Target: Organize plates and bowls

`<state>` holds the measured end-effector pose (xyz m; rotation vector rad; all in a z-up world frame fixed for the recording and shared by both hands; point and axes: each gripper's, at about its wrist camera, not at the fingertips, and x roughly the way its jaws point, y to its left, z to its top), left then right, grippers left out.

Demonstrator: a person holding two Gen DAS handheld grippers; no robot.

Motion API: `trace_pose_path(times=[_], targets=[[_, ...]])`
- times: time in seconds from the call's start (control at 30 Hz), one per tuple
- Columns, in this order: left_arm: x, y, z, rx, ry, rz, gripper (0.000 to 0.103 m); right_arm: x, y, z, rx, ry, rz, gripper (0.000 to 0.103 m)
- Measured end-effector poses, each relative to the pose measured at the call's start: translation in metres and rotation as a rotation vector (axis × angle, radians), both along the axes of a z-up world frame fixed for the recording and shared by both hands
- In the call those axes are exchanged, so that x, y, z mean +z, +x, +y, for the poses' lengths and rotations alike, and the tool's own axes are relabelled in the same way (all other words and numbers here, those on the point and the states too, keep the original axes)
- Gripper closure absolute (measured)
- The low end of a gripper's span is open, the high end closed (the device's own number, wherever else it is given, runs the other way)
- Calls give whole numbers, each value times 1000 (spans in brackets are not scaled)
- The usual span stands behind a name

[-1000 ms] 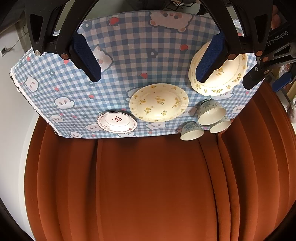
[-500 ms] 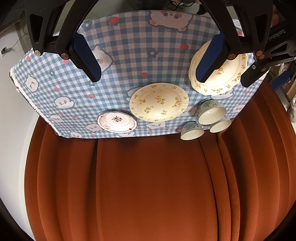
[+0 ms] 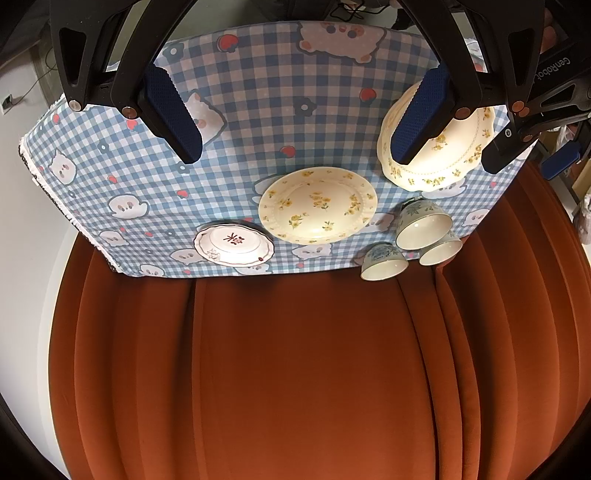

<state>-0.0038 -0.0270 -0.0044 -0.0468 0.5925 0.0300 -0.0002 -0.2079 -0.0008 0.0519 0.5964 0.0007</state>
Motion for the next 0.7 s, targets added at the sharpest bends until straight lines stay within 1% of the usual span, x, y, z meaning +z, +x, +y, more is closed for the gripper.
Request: trace_pose_path(times=[0.27, 0.4, 0.63, 0.7], targets=[[-2, -1, 1, 2, 11, 5, 0, 0, 0, 0, -1, 1, 3, 0], [-2, -1, 7, 19, 18, 12, 1, -3, 2, 2, 10, 17, 8, 0], [-3, 14, 25, 60, 21, 55, 3, -8, 17, 21, 64, 16, 55, 0], [-5, 22, 31, 62, 32, 61, 4, -10, 24, 29, 78, 10, 71, 0]])
